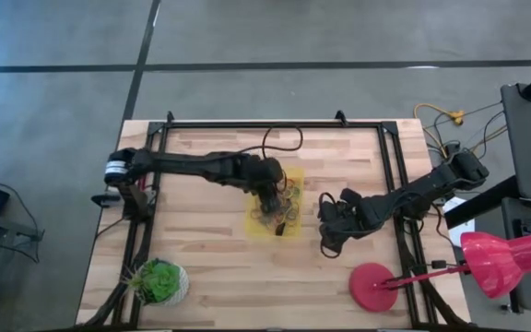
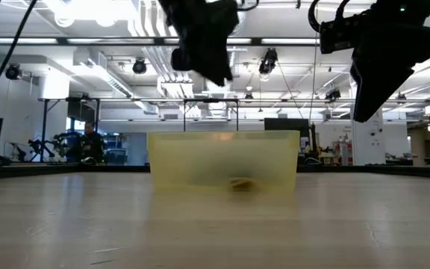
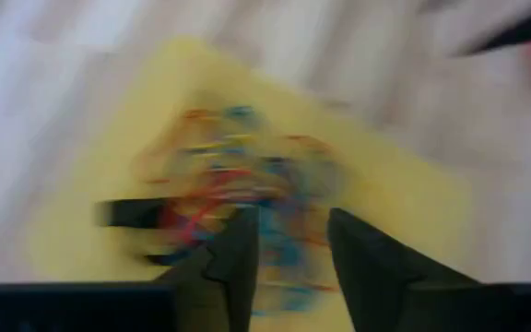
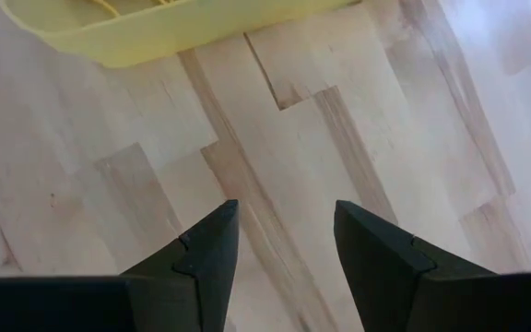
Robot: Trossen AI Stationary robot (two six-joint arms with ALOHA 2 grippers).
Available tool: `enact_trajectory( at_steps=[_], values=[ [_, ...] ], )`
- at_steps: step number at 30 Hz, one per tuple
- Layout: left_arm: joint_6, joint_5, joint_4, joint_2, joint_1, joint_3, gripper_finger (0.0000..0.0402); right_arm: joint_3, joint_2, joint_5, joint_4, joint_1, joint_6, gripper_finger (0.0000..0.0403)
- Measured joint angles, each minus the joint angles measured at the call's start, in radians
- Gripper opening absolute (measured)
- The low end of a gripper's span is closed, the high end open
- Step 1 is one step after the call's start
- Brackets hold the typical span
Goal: Pick and place rubber bands into bin
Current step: Return to Home Position
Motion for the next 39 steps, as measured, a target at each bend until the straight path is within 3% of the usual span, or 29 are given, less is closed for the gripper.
enact_trajectory(
  at_steps=[4, 7, 9, 14, 16, 19, 23, 28, 33, 35, 37, 39],
  values=[
    [-0.040, 0.175, -0.002, -0.031, -0.038, 0.026, 0.0152, 0.025, -0.001, -0.003, 0.004, -0.005, -0.060, 0.0166],
    [-0.143, 0.197, 0.003, -0.094, -0.076, 0.036, 0.0162, 0.088, -0.019, -0.020, 0.014, -0.035, -0.177, 0.0166],
    [-0.157, 0.189, 0.004, -0.162, -0.106, 0.040, 0.0164, 0.113, -0.046, -0.088, 0.042, -0.082, -0.274, 0.0166],
    [-0.159, -0.125, 0.072, -0.343, -0.215, -0.041, 0.0164, 0.014, -0.191, -0.318, 0.189, -0.235, -0.477, 0.0164],
    [-0.165, -0.168, 0.130, -0.407, -0.244, -0.117, 0.0164, -0.052, -0.264, -0.344, 0.190, -0.310, -0.477, 0.0160],
    [-0.163, -0.168, 0.308, -0.503, -0.265, -0.284, 0.0164, -0.118, -0.373, -0.336, 0.195, -0.400, -0.485, 0.0153],
    [-0.182, -0.087, 0.473, -0.609, -0.266, -0.525, 0.0164, -0.146, -0.477, -0.320, 0.214, -0.453, -0.549, 0.0145],
    [-0.216, -0.083, 0.527, -0.784, -0.262, -0.759, 0.0164, -0.144, -0.562, -0.113, 0.161, -0.468, -0.604, 0.0141],
    [-0.506, -0.080, 0.638, -0.932, -0.268, -0.893, 0.0164, -0.088, -0.616, -0.068, 0.133, -0.468, -0.343, 0.0144],
    [-0.361, -0.062, 0.827, -0.964, -0.278, -0.946, 0.0164, -0.067, -0.633, -0.069, 0.138, -0.467, -0.275, 0.0146],
    [-0.141, 0.026, 1.032, -0.978, -0.280, -1.004, 0.0164, -0.048, -0.645, -0.098, 0.163, -0.458, -0.323, 0.0146],
    [-0.066, 0.101, 1.179, -1.000, -0.252, -1.058, 0.0164, -0.046, -0.662, -0.194, 0.216, -0.456, -0.395, 0.0146]
  ],
)
